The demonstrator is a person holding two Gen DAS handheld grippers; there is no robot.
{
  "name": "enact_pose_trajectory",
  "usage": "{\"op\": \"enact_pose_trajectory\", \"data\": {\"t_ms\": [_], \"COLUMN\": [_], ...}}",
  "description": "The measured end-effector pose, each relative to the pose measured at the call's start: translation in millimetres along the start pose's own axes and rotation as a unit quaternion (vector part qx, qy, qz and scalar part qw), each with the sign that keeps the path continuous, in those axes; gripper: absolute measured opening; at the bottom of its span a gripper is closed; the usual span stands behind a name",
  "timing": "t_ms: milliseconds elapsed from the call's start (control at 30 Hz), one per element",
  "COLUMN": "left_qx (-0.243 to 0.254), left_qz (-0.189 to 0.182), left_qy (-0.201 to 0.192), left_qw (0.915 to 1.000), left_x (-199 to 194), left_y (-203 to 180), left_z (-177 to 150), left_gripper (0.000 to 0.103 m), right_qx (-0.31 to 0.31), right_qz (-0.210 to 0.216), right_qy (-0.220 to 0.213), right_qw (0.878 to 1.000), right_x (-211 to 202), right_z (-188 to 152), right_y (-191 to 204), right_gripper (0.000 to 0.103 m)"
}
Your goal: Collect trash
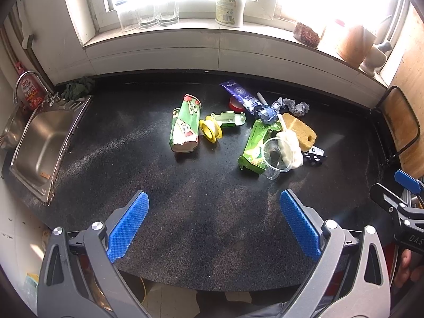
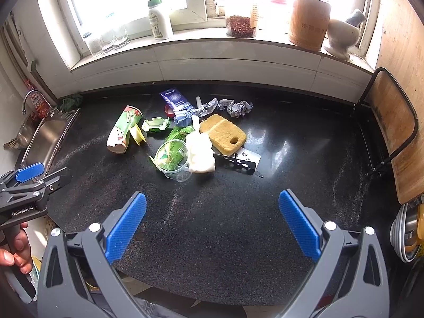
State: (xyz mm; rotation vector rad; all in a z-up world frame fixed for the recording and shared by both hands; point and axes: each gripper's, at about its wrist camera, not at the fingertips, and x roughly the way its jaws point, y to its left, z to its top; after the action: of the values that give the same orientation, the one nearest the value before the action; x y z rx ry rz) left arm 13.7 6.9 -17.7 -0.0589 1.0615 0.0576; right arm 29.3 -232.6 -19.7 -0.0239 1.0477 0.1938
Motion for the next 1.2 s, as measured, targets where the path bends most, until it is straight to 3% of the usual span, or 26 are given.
{"op": "enact_pose_trajectory", "data": {"t_ms": [1200], "left_qx": [-0.002], "left_qz": [-0.001], "left_qy": [0.000], "left_qw": [1.0000], "left_x": [1.9], "left_y": [1.3], "left_z": [2.1], "left_gripper": [0.097], "right_qx": [-0.002], "right_qz": [0.007], "right_qy": [0.001], "right_qw": [1.000], "right_x": [1.4], "right_z": [2.3], "right_y": [6.1], "right_gripper": [0.097]}}
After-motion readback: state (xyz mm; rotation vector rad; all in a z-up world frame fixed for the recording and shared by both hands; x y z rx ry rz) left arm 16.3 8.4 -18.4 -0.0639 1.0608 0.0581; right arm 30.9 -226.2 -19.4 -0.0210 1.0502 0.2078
